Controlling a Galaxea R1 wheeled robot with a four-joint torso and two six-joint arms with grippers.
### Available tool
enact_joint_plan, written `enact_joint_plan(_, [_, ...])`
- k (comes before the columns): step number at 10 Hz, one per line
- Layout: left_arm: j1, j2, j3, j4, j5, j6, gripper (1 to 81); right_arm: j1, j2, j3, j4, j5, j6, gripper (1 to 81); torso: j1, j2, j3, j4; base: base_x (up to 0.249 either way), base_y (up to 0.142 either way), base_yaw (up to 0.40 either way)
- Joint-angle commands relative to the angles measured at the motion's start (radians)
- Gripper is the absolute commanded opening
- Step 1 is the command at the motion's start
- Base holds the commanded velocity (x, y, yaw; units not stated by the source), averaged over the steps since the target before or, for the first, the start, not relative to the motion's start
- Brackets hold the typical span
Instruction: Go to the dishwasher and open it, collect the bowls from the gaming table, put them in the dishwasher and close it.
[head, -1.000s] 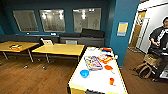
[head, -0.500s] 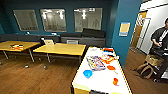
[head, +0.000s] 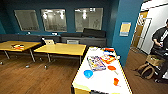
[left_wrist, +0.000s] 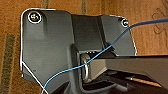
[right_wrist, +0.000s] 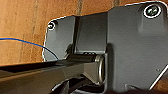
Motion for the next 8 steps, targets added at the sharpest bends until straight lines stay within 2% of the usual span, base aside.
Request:
enact_joint_plan(1, [-0.036,-0.005,0.01,0.0,0.055,0.01,81.1,0.036,-0.003,0.007,-0.009,-0.042,-0.004,81.1,0.001,0.0,0.0,0.0,0.0,0.0,0.0])
enact_joint_plan(4, [-0.036,-0.008,0.01,-0.001,0.055,0.01,81.1,0.038,-0.001,0.007,-0.009,-0.042,-0.004,81.1,0.001,0.0,0.0,0.0,0.0,0.0,0.0])
enact_joint_plan(8, [-0.036,-0.007,0.01,-0.003,0.055,0.01,81.1,0.038,-0.001,0.007,-0.009,-0.042,-0.004,81.1,0.001,0.0,0.0,0.0,0.0,0.078,0.0])
